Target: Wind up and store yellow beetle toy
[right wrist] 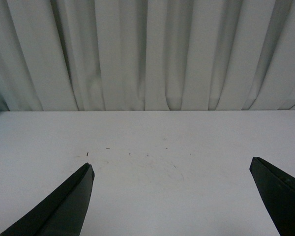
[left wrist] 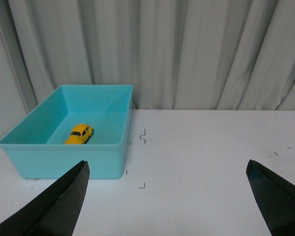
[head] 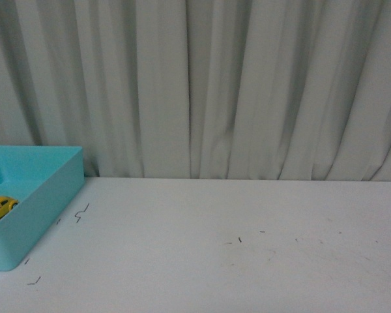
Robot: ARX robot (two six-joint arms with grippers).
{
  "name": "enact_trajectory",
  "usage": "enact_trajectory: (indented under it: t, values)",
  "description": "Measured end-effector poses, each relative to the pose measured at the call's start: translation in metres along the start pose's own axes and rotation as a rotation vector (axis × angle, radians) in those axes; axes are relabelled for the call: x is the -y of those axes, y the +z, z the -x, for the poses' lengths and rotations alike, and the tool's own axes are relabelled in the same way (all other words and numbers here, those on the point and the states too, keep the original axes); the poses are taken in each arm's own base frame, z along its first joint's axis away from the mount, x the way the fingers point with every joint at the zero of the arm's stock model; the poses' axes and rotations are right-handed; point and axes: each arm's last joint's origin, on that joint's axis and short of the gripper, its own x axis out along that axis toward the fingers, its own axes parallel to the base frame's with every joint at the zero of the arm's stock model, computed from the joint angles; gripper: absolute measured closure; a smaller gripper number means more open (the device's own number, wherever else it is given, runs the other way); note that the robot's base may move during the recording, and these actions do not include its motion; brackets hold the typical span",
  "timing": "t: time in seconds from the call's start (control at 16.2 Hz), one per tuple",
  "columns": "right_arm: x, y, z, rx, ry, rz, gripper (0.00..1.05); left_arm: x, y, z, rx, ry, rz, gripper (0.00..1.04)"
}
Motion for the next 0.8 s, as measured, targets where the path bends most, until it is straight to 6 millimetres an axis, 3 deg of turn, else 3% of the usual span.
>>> enact_trajectory:
  t: [0.8]
  values:
    - [0.0000, 0.0000, 0.0000, 0.000, 0.000, 0.000, 0.07, 0.0000, 0.0000, 0.0000, 0.000, 0.000, 0.000, 0.07]
